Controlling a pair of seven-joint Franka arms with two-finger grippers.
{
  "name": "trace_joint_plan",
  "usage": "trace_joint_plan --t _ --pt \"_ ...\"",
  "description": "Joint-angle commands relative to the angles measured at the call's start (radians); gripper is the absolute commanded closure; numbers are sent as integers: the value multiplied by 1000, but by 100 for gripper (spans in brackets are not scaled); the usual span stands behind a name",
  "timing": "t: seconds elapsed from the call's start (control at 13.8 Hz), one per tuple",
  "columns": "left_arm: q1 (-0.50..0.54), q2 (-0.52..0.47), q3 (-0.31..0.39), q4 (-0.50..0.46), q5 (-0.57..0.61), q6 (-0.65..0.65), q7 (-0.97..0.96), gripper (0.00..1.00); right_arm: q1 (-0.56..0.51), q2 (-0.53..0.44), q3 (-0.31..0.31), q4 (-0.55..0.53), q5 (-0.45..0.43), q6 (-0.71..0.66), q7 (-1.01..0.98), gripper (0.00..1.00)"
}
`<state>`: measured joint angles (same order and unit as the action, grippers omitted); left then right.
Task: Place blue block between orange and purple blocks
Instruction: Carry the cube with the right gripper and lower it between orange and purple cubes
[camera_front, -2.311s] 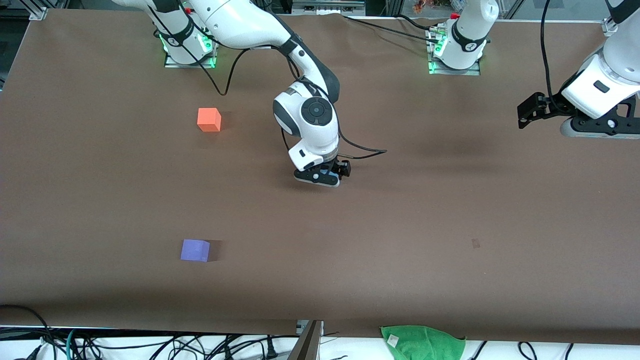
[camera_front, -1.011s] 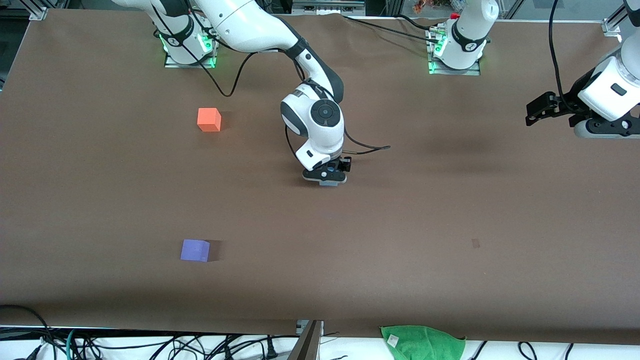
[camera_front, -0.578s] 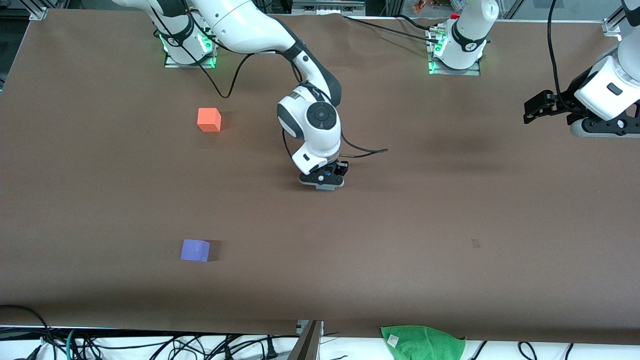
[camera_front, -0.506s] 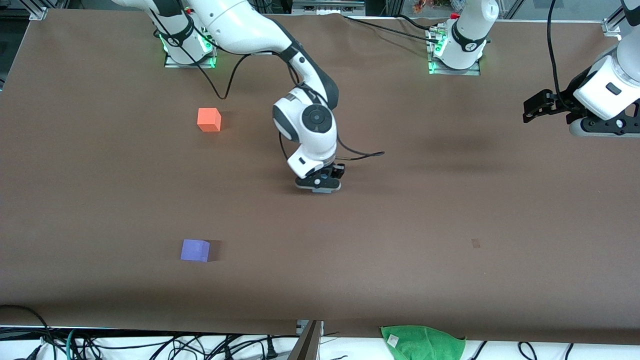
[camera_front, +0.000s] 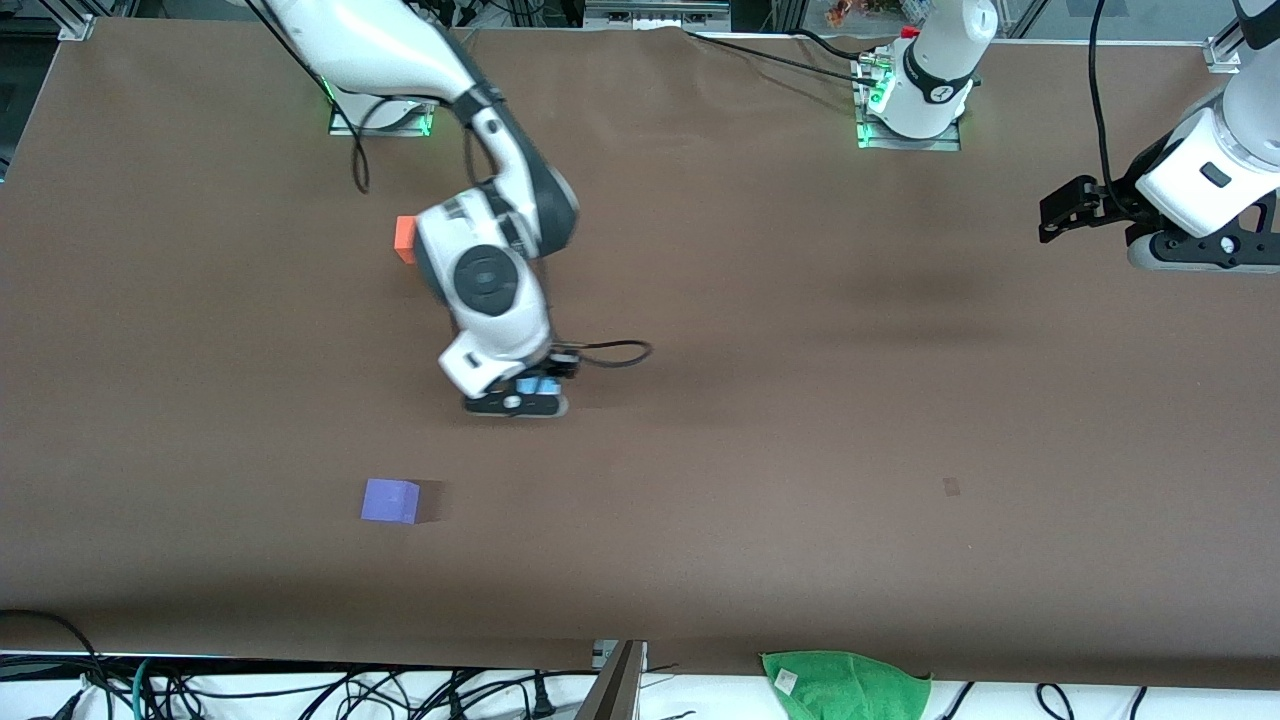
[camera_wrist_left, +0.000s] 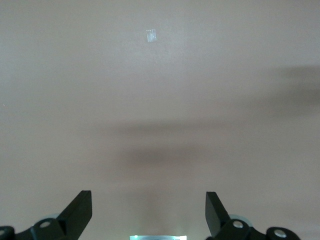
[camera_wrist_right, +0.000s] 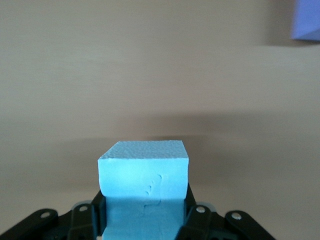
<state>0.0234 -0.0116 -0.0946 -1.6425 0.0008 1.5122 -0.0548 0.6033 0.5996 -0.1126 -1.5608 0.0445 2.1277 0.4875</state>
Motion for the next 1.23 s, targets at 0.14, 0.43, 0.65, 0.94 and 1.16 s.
trace_joint_plan --t 0.14,0.43,0.65,0.94,1.16 --pt "1 -7 1 13 -21 -18 12 0 -151 -302 14 -529 98 268 -308 43" --pt "1 -7 1 13 -21 -18 12 0 -157 -357 -70 -697 107 398 -447 42" --pt "1 -5 3 13 -21 -18 12 0 -158 -317 -78 -732 150 483 -469 41" --pt "1 -5 3 13 -21 -18 12 0 -158 -279 -78 -726 187 501 -469 41" --pt "1 -5 3 13 -21 -18 13 0 -160 -250 -75 -714 187 537 -474 40"
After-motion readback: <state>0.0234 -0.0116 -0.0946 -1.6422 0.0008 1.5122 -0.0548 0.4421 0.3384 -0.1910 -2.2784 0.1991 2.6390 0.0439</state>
